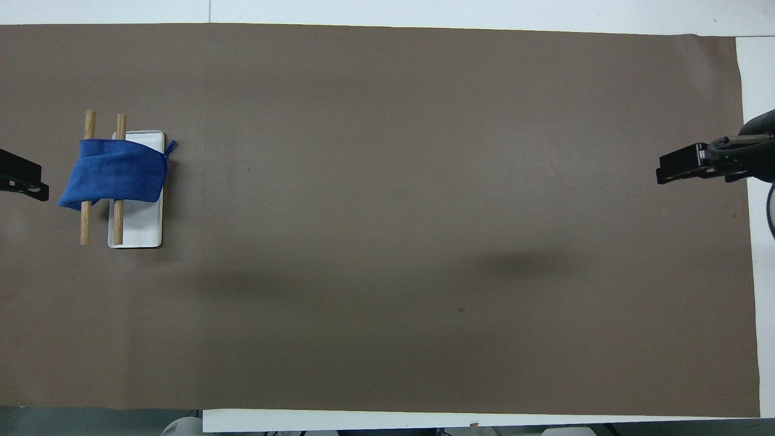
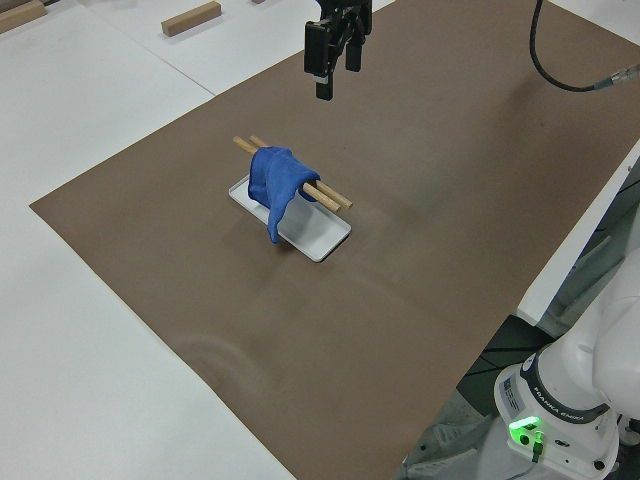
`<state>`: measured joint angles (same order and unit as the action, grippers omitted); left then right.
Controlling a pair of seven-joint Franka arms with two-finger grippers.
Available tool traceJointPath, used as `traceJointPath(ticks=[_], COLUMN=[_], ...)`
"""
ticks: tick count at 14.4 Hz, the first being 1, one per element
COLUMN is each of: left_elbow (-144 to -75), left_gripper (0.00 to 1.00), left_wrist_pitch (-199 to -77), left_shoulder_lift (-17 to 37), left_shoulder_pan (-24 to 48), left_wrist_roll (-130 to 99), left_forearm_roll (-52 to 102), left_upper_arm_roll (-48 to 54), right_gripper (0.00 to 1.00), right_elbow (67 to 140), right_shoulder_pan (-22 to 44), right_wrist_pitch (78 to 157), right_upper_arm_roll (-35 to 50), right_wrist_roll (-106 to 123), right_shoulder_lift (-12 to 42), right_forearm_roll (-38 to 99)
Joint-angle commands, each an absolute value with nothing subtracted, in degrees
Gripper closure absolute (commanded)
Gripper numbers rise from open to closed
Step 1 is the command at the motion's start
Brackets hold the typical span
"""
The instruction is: Right arm passes towel to left arm to hang
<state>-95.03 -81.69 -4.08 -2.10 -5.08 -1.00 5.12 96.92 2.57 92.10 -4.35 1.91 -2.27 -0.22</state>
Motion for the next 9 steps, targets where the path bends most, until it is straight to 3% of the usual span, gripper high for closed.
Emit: traceJointPath(ticks=[1,9], left_elbow=[-97.31,-98.35], left_gripper=[0.0,0.0], left_wrist_pitch=[-83.33,-83.76], left_shoulder_lift=[-6.86,-6.94], left_shoulder_pan=[0.35,0.79], left_wrist_roll=[-3.96,-1.85], left_forearm_roll=[1.65,2.72], left_upper_arm_roll=[3.17,2.9], right_gripper=[0.0,0.0], right_elbow=[98.35,98.35], right_shoulder_pan=[1.23,1.14], right_wrist_pitch=[91.76,90.79], right_upper_arm_roll=[-4.22,-4.04], right_wrist_roll=[3.25,3.25], right_shoulder_lift=[-3.69,-3.78], right_forearm_roll=[-0.18,0.44])
